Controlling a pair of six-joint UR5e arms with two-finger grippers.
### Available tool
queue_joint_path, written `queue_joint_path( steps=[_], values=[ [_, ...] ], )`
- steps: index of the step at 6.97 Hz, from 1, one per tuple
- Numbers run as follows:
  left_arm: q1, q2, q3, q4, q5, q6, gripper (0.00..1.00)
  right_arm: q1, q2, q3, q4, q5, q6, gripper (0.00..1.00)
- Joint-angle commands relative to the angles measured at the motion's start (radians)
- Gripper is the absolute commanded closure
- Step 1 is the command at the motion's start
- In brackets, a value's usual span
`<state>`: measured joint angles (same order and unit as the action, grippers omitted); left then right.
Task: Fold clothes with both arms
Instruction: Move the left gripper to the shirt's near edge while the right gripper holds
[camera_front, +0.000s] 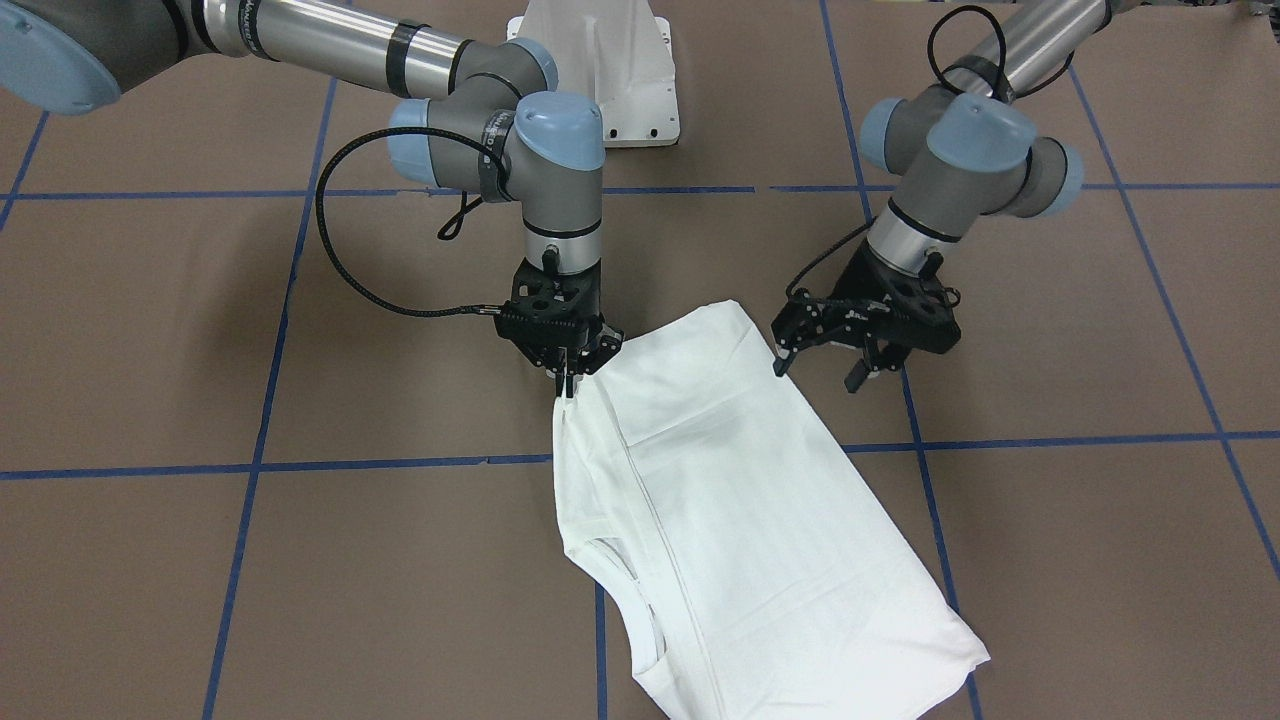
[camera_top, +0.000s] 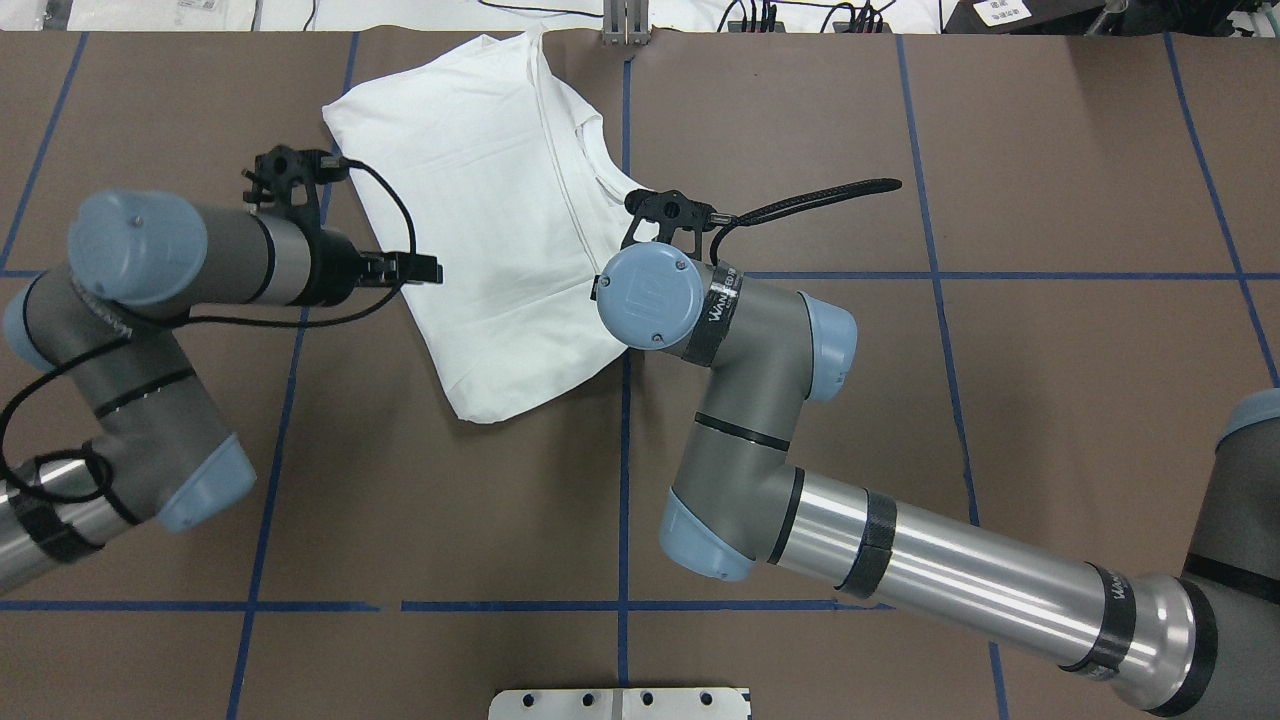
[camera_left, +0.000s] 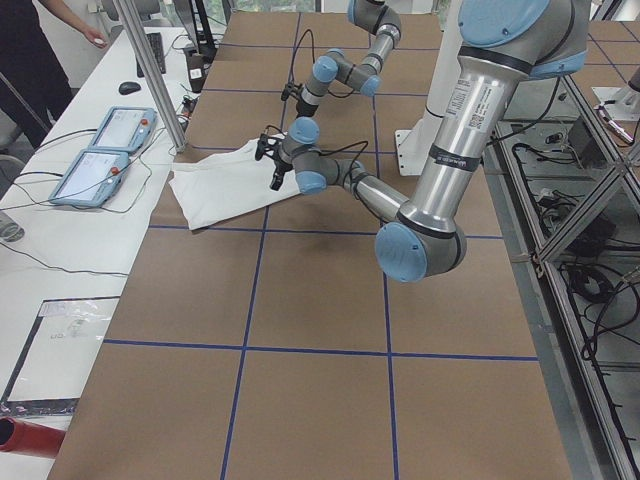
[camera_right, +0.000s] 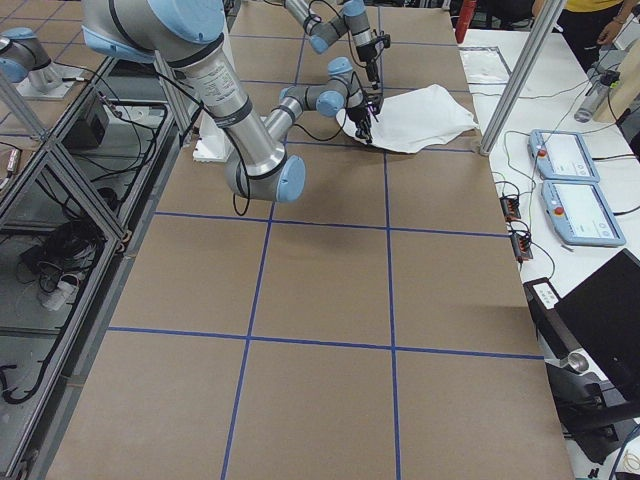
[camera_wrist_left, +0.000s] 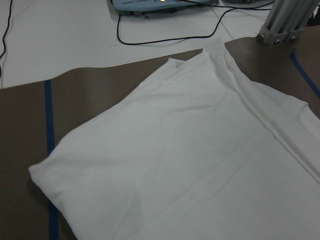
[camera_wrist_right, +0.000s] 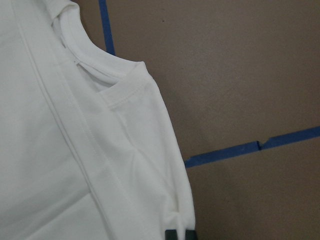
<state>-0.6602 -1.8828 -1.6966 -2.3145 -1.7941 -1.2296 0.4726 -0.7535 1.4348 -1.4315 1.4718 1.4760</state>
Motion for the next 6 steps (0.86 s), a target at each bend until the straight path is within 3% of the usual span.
queue_joint_path(
  steps=[1,4,5,6],
  values=[
    [0.239,0.065,-0.074,0.003,0.190,-0.306,0.01,0.000,-0.003,0.002,0.000,-0.001,0.003,1.00],
    [0.266,-0.025,-0.017,0.096,0.223,-0.369,0.30,0.000,-0.007,0.010,0.002,-0.001,0.001,1.00],
    [0.246,-0.025,-0.021,0.098,0.225,-0.358,0.37,0.000,-0.009,0.012,0.002,-0.001,0.001,1.00],
    [0.213,-0.021,-0.015,0.099,0.223,-0.354,0.37,0.000,-0.010,0.013,0.002,-0.001,0.001,1.00]
  ],
)
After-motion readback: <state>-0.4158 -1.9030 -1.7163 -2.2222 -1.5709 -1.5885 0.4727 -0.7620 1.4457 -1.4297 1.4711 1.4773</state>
